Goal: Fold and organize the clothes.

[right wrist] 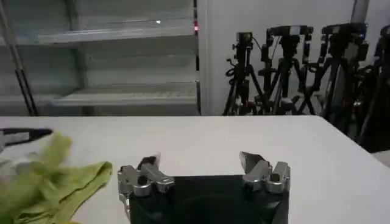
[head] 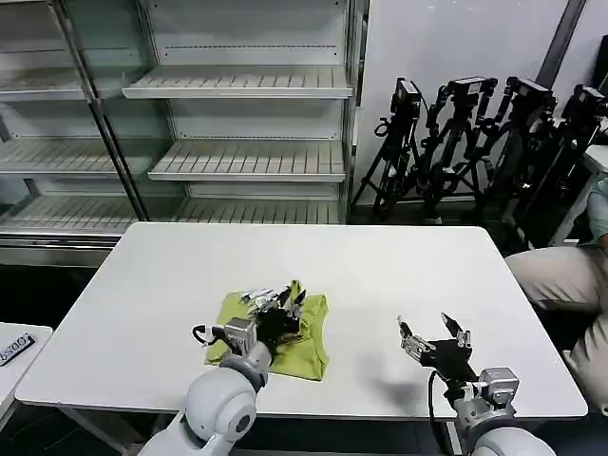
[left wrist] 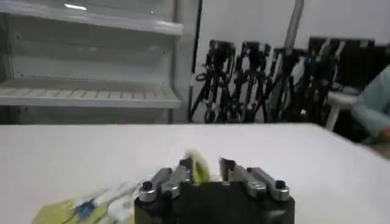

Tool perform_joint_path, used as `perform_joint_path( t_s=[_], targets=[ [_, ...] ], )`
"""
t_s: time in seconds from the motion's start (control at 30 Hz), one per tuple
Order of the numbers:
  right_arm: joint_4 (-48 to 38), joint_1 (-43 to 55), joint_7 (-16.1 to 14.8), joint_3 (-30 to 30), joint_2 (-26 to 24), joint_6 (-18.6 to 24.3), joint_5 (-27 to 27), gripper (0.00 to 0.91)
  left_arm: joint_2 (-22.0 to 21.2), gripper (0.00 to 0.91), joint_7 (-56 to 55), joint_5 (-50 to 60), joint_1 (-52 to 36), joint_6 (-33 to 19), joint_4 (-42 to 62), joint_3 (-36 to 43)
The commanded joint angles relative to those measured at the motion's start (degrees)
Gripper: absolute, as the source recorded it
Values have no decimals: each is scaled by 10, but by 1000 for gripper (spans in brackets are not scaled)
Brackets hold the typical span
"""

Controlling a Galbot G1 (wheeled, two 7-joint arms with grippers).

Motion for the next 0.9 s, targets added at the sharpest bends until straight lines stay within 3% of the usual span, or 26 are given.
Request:
perform_joint_path(
  t_s=[0.03, 0.1, 0.27, 0.47, 0.77, 0.83, 0.87, 0.9],
  targets=[
    [-2, 1, -2, 2, -3, 2, -2, 907, 12, 907, -13, -60, 5, -18, -51, -68],
    [-3, -1, -2, 3, -3, 4, -1, 907, 49, 907, 8, -29, 32, -2, -38, -128],
    [-2, -1, -3, 0, 0, 6, -2, 907, 88, 907, 26, -7, 93, 10, 22, -195],
    [2, -2, -3, -3, 3, 6, -8, 907, 82, 907, 22, 31, 102, 10, 85, -204],
    [2, -6, -2, 1, 3, 7, -10, 907, 66, 907, 27, -13, 88, 10, 113, -166],
    [3, -5, -3, -1, 2, 6, -10, 907, 62, 141, 33, -13, 88, 10, 113, -157],
    [3, -5, -3, -1, 2, 6, -10, 907, 60, 20, 33, -14, 89, 10, 110, -155],
    [3, -5, -3, -1, 2, 6, -10, 907, 59, 20, 33, -15, 90, 10, 106, -152]
  ],
)
